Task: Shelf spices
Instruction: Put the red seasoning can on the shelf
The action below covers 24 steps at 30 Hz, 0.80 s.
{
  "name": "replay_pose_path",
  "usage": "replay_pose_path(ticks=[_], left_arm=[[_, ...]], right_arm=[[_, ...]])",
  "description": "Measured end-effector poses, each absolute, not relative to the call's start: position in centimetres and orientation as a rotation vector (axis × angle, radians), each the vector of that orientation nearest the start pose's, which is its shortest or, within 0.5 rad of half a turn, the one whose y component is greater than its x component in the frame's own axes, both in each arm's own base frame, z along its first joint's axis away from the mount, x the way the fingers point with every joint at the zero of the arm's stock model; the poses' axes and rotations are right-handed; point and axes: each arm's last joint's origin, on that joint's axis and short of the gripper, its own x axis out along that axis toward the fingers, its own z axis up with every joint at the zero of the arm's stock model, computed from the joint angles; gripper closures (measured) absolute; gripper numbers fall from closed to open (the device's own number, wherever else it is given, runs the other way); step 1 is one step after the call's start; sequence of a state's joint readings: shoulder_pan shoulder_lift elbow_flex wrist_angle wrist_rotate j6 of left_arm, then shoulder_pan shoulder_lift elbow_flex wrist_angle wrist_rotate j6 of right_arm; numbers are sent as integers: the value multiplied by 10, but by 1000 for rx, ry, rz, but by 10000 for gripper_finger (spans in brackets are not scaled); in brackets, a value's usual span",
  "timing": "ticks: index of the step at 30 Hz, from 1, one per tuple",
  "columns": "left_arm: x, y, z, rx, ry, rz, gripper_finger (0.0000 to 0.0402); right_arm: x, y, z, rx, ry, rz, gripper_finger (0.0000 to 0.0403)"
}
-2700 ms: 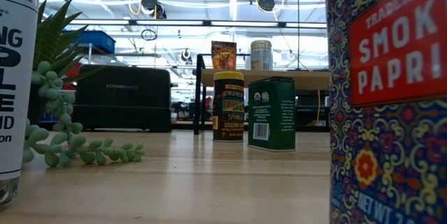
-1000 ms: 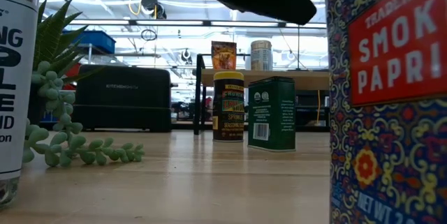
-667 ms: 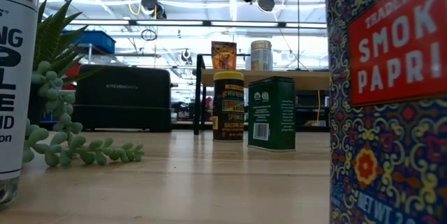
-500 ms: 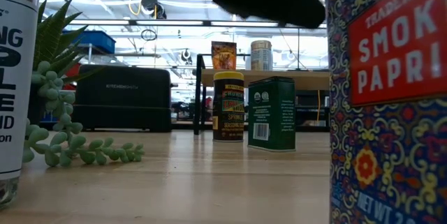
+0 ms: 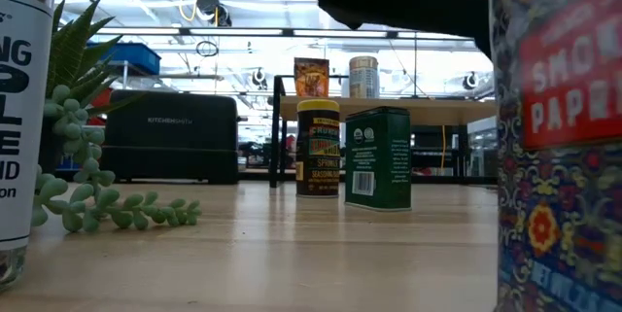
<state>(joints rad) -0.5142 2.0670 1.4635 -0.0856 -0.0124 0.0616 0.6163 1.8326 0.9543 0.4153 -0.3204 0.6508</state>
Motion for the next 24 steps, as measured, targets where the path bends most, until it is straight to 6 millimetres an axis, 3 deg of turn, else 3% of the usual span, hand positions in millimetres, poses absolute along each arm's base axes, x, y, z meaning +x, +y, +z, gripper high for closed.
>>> replay_pose_path(ticks=[20, 24], left_arm=[[406, -193, 179, 306, 741, -346, 155], [403, -185, 192, 328, 738, -284, 155]], right_arm=[[313, 208, 167, 481, 723, 688, 145], [311, 206, 171, 448, 723, 689, 145]])
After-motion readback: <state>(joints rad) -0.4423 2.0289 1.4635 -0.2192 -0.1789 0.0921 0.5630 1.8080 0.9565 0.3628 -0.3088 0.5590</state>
